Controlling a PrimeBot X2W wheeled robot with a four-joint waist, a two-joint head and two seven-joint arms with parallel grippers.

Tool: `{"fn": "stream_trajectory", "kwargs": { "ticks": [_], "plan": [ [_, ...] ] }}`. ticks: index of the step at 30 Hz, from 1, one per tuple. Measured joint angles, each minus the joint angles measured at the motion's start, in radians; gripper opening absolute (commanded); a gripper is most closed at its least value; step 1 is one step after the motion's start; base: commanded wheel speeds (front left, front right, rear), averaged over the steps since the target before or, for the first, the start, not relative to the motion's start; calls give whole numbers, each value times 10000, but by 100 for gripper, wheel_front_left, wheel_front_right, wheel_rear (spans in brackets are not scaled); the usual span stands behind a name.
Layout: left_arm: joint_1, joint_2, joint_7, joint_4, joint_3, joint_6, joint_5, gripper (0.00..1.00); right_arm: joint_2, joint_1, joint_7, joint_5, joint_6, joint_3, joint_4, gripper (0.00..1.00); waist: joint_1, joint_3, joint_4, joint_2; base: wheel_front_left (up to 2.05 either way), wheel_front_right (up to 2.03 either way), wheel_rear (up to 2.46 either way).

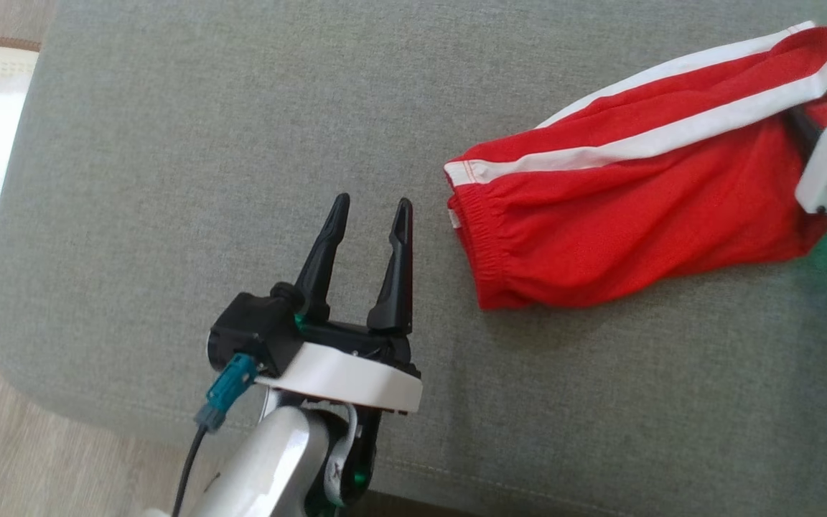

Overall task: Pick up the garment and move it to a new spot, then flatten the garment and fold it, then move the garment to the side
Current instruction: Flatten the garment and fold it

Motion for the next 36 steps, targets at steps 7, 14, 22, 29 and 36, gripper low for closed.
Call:
{"fn": "stream_trajectory", "kwargs": {
  "ticks": [7,14,22,29,36],
  "plan": [
    [205,-15,0,148,201,-98,370,100,100,166,-15,637,2,-130,36,0,0,-262,-253,0,0,0,0],
    [906,0,0,460,688,-353,675,100,-311,1016,-533,811,0,-1517,265,0,0,-809,-709,0,0,0,0],
    [1034,-6,0,525,917,-539,725,100,-575,1664,-773,575,2,-2777,90,0,0,-1080,-1076,0,0,0,0],
    [1036,-6,0,612,869,-614,700,100,-151,1799,-460,602,0,-2349,-1275,0,0,-1178,-1092,0,0,0,0],
    [1036,-4,0,637,780,-612,635,100,1151,1774,240,748,0,-433,-2842,0,0,-1100,-926,0,0,0,0]
  ]
}}
